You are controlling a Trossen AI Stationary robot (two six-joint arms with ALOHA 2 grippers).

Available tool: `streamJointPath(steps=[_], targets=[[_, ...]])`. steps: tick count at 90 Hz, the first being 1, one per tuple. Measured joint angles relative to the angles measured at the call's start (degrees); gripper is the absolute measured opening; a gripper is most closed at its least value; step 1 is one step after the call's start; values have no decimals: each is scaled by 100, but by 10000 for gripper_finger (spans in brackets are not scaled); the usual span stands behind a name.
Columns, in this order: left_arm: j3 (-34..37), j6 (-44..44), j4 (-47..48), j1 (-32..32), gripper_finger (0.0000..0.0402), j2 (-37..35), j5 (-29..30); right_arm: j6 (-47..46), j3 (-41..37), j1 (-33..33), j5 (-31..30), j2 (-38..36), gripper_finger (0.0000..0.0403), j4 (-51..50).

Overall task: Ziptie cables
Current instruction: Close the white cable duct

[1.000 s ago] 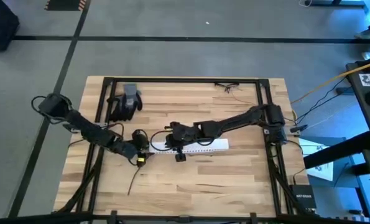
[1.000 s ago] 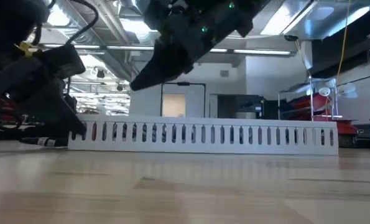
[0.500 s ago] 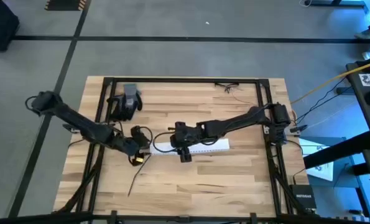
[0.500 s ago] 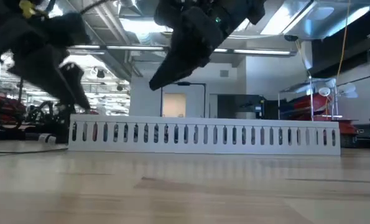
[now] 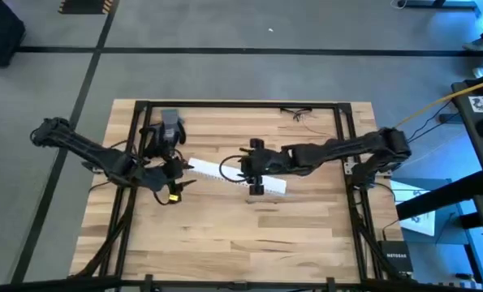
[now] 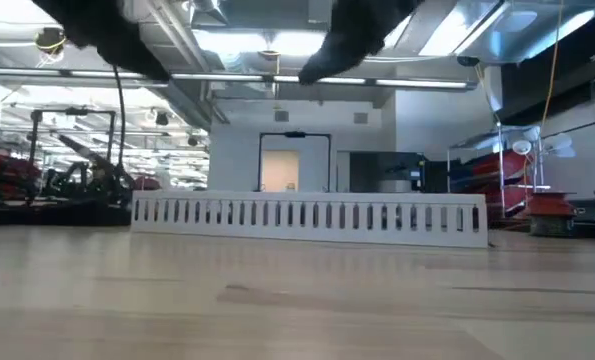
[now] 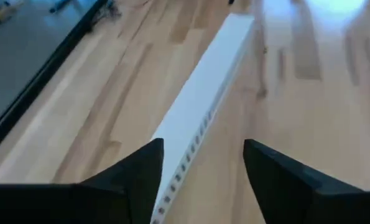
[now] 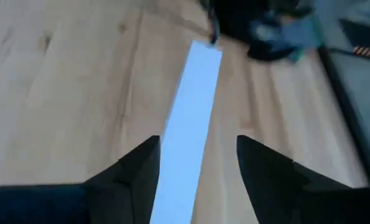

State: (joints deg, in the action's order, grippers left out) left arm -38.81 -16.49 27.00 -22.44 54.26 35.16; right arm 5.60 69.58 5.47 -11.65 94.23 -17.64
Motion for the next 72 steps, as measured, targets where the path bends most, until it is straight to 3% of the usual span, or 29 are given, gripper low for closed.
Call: streamJointPath(steps=[16, 32, 47, 58, 72], targets=[[98, 70, -9, 179, 179, 157, -13, -45, -855, -113, 330, 140, 204, 1599], [101, 197, -17, 310, 79, 238, -192, -97, -1363, -203, 444, 149, 170, 3013], [101, 232, -93, 354, 9, 235, -188, -150, -1381, -270, 538, 410, 115, 3159], [98, 140, -85, 454, 8, 227, -197, -150, -1373, -266, 584, 443, 99, 3158], [-209, 203, 32, 615, 65, 222, -197, -146, -1371, -269, 586, 291, 97, 3053]])
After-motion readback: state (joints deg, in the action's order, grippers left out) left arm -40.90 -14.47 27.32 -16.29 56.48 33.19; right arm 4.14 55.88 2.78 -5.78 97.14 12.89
